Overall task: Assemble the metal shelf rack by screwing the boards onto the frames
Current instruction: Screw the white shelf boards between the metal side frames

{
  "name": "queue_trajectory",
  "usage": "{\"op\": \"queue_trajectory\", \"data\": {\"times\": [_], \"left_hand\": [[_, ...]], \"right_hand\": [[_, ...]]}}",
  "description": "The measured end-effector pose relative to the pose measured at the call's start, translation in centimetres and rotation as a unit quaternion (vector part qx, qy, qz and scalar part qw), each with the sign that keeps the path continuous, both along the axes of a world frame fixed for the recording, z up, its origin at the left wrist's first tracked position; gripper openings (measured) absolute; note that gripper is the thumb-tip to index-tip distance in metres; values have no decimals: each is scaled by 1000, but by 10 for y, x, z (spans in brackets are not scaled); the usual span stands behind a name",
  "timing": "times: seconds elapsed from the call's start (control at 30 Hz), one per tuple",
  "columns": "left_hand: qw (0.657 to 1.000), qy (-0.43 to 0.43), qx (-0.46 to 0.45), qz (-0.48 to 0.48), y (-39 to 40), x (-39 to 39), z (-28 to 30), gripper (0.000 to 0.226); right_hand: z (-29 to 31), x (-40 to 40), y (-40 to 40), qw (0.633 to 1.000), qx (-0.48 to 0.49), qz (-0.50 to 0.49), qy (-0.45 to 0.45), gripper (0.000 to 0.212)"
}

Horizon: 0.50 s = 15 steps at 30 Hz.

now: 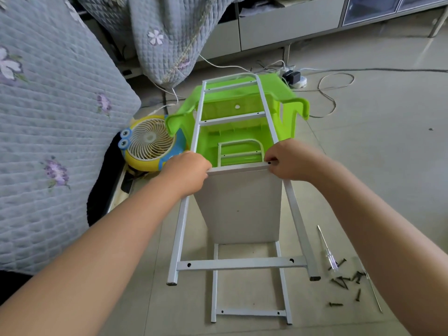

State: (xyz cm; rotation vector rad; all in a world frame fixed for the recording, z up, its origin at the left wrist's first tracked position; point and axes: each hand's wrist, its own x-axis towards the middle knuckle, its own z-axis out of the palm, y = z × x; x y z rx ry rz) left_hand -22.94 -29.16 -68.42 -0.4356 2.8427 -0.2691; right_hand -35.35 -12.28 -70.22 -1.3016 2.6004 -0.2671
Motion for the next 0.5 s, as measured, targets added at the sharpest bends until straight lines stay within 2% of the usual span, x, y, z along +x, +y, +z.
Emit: {"op": "queue_trajectory", "data": {"times": [0.23,0.5], "left_hand": [[1000,5,-26,-12,4,4,4,20],[994,-7,-34,101,11,10,5,23]], "right_hand": [[2,2,-2,1000,11,17,19,40],[0,4,0,1000,-19,-8,15,21]]}}
